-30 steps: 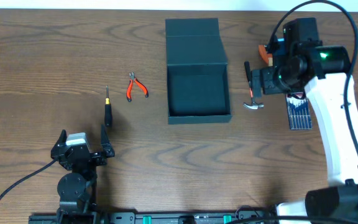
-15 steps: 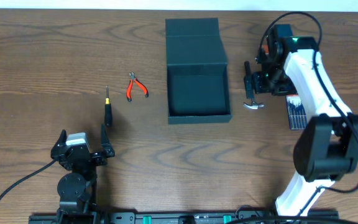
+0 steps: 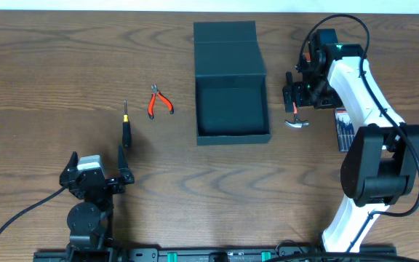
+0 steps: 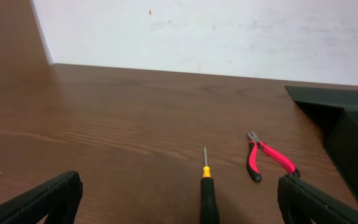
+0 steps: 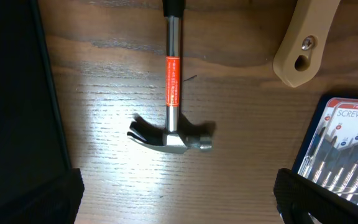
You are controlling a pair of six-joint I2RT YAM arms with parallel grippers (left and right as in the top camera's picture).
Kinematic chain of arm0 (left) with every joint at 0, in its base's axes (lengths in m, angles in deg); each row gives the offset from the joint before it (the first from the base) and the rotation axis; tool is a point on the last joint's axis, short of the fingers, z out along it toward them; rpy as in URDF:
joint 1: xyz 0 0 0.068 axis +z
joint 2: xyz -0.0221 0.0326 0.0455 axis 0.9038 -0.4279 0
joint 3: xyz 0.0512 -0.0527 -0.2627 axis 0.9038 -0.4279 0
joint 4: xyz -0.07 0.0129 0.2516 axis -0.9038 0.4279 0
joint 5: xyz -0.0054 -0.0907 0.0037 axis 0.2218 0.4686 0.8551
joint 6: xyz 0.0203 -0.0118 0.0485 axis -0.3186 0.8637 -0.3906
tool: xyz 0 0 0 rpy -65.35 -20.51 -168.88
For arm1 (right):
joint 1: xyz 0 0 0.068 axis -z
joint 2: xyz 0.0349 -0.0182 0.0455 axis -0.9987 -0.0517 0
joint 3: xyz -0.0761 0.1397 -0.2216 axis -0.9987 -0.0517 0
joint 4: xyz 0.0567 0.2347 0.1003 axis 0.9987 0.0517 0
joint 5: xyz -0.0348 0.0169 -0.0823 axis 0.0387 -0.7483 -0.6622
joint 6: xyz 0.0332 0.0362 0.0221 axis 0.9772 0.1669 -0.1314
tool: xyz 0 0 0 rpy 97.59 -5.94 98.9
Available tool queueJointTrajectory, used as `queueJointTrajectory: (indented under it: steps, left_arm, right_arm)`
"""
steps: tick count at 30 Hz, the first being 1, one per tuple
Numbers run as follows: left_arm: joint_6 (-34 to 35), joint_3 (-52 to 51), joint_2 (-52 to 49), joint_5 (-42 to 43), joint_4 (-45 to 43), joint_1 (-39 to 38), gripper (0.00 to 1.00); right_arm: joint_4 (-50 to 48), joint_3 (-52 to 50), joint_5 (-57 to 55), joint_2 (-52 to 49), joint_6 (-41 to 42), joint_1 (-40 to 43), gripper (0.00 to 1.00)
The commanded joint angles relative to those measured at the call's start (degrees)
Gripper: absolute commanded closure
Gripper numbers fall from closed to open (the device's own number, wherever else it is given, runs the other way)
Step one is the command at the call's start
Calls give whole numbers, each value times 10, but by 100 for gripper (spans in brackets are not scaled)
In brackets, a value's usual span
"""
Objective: Pack container
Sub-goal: 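Move the right gripper over the red-handled hammer, then lower the right gripper and close it on the hammer head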
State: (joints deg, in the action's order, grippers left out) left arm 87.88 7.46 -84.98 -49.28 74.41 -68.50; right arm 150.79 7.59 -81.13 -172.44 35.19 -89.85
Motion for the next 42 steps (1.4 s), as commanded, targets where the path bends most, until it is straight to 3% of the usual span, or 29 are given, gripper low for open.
queueJointTrajectory:
  steps: [1, 26, 42]
  left_arm:
    - [1, -15, 3, -11, 9, 3, 2]
    - [1, -15, 3, -11, 9, 3, 1]
    - [1, -15, 3, -11, 9, 3, 1]
  right_arm:
    - [-6, 1, 2, -5, -14, 6, 1]
    - [-121, -152, 23, -5, -70, 35, 1]
    - [-130, -152, 33, -5, 21, 16, 1]
